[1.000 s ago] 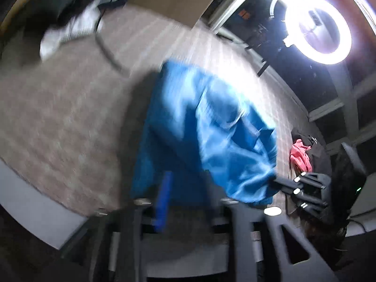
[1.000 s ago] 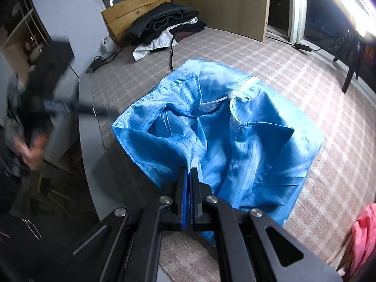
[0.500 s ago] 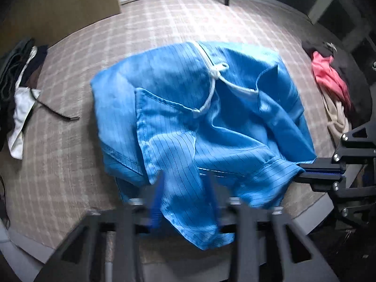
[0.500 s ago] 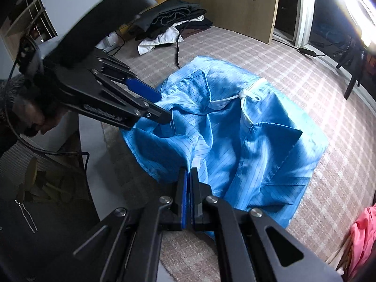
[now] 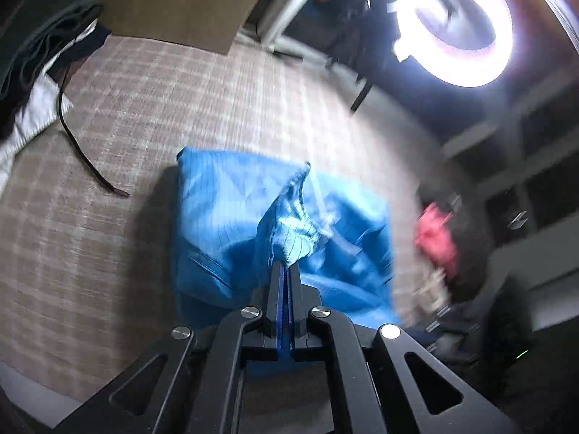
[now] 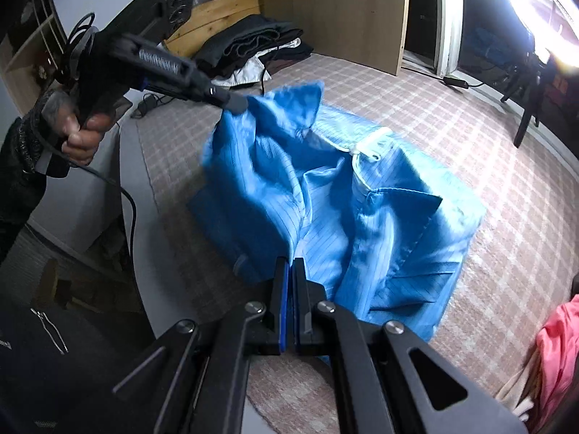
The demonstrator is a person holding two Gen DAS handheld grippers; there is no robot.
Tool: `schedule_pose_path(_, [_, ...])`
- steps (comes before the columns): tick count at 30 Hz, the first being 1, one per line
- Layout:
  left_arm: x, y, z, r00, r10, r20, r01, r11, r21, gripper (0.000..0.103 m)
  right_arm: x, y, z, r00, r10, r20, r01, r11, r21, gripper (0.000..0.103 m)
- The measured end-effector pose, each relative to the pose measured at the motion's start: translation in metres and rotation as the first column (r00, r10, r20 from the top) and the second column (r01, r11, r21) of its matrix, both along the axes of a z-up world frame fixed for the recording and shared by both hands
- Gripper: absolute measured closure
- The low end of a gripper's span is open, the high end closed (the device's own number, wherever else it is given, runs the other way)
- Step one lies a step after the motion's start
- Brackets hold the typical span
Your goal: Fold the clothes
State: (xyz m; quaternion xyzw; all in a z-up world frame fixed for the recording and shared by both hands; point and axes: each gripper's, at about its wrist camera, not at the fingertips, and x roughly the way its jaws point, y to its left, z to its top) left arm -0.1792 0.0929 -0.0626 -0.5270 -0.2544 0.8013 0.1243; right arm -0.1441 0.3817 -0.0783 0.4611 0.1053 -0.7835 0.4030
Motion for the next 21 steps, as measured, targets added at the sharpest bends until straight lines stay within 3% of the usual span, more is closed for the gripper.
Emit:
schedule_pose_path(4, [0.007,-0.016,-0.01,0.999,0.049,-0.002,-0.049,0.991,0.127,0.102,0.006,-0.012,-0.011,1.0,0.028,0.008,-0.028,0.999,0.033,0.101])
schedule_pose_path(7, [0.011,-0.016,-0.02,0.999,0.032,0.026,-0.035,0.99,0.135,0.101,0.007,-0.008,-0.018,0.997,0.047,0.064,-0.048,0.999,0.021,0.101])
schedule_pose_path(8, [0.014,-0.016,-0.021,0.999,0.025,0.031,-0.029,0.991,0.128,0.1,0.008,-0.009,-0.021,0.993,0.072,0.089,-0.075,0.997,0.034,0.101])
schedule_pose_path(9, [0.018,-0.016,-0.021,0.999,0.021,0.033,-0.025,0.993,0.119,0.093,0.01,-0.01,-0.023,0.988,0.102,0.117,-0.109,0.993,0.053,0.1])
schedule_pose_path(10, [0.021,-0.016,-0.02,0.999,0.018,0.035,-0.022,0.994,0.111,0.08,0.012,-0.012,-0.025,0.981,0.132,0.145,-0.144,0.987,0.07,0.098])
schedule_pose_path(12, [0.034,-0.017,-0.015,1.0,0.014,0.026,-0.016,0.998,0.067,0.069,0.012,-0.009,-0.024,0.975,0.136,0.174,-0.157,0.981,0.114,0.088])
schedule_pose_path(16, [0.06,-0.023,-0.011,1.0,0.012,0.005,-0.012,1.0,-0.01,0.066,0.0,0.0,0.009,0.984,0.093,0.152,-0.099,0.994,0.036,0.078])
schedule_pose_path(18, [0.064,-0.025,-0.017,1.0,0.002,0.015,-0.002,0.999,-0.045,0.066,-0.011,-0.008,0.021,0.986,0.089,0.143,-0.086,0.996,-0.032,0.062])
schedule_pose_path(21, [0.067,-0.028,-0.029,0.999,-0.017,0.036,0.02,0.996,-0.084,0.066,-0.012,-0.047,0.02,0.983,0.11,0.145,-0.096,0.99,-0.099,0.06])
